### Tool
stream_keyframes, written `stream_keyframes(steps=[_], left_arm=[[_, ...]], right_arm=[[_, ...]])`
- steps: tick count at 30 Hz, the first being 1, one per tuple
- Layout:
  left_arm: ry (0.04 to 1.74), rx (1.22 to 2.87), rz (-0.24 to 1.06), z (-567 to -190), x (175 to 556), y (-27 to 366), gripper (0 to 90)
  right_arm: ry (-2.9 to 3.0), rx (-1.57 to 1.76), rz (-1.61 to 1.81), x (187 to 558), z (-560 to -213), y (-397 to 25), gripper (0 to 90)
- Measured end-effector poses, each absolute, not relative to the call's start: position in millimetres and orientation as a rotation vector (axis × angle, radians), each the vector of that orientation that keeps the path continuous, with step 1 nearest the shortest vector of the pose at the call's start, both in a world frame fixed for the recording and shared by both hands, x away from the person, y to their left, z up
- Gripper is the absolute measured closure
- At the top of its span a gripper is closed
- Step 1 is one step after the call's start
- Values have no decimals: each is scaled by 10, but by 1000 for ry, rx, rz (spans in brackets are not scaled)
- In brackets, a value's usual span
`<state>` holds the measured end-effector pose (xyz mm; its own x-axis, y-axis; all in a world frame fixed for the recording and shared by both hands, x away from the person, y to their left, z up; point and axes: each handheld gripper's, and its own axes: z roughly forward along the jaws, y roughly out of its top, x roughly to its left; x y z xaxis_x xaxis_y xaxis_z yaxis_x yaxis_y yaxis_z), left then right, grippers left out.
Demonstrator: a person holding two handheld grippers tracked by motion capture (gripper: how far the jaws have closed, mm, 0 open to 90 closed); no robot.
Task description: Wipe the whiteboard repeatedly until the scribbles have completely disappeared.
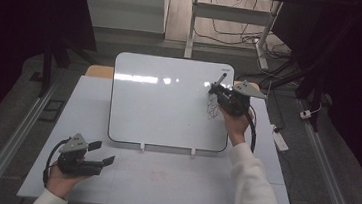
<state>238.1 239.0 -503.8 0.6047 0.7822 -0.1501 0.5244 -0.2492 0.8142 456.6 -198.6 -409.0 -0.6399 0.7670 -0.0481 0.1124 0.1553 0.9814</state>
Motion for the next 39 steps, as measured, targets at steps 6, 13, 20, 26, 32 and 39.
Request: stream_keyframes(steps=[6,13,20,26,32,39], left_arm=[[1037,1921,364,-5024,2369,2401,245],[1038,1920,363,-5028,2366,2398,245],[1043,1915,363,-5034,2371,2415,245],[1032,1909,375,-5001,2347,2402,245],[1046,1904,373,-5019,2354,2412,245],[1042,1900,374,-5016,2353,2415,245]], right_arm=[[1894,849,1557,4570,-4113,-1986,811],[1856,880,1547,4591,-4079,-2068,811],[1976,762,1484,4445,-4177,-1961,811],[1829,883,1517,4609,-4038,-2213,811],[1828,862,1514,4594,-4061,-2223,811],[1893,808,1493,4525,-4116,-2170,811]])
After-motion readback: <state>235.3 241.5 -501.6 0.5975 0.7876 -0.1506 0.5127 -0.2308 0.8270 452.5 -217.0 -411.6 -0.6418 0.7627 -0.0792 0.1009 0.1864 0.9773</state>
